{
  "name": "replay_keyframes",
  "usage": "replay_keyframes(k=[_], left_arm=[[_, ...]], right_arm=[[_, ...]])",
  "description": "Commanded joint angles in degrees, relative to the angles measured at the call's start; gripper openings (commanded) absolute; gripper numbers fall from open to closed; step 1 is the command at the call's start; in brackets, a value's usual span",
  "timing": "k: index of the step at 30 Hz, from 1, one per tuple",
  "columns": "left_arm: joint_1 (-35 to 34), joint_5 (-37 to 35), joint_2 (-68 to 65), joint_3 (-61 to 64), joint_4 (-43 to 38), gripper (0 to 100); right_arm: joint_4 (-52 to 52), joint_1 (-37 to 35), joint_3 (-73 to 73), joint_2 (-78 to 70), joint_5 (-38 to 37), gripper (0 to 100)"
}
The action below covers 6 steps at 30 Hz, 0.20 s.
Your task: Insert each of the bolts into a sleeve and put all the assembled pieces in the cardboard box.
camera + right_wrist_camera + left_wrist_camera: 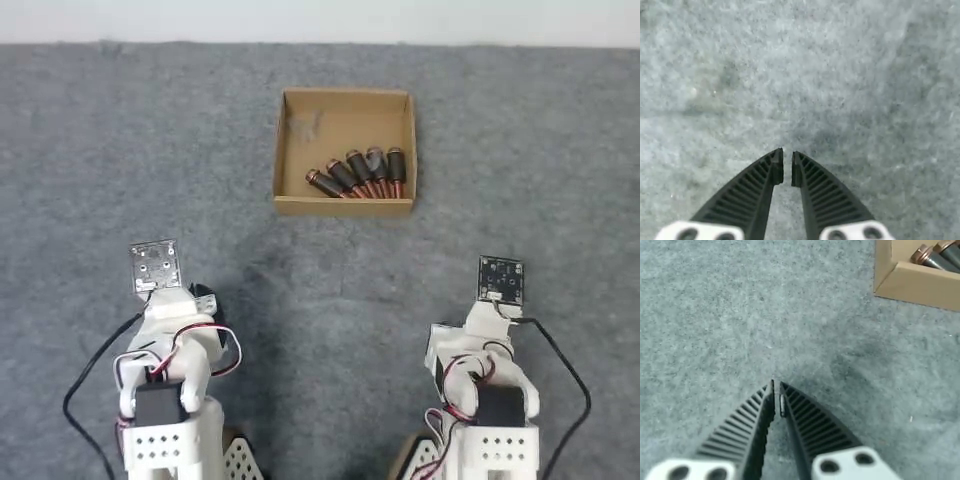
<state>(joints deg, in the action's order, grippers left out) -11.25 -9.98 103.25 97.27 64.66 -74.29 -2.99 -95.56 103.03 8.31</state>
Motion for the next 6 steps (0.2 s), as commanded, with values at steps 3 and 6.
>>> replay_keyframes(k=[3,6], left_arm=[[0.1,0.4,0.8,-0.7,0.1,2],[0.1,0.4,0.8,-0.7,0.1,2]], right_arm=[[-0.7,0.6,-1.0,0.9,0.4,0.8],[-0.7,0.7,-1.0,0.9,0.4,0.8]])
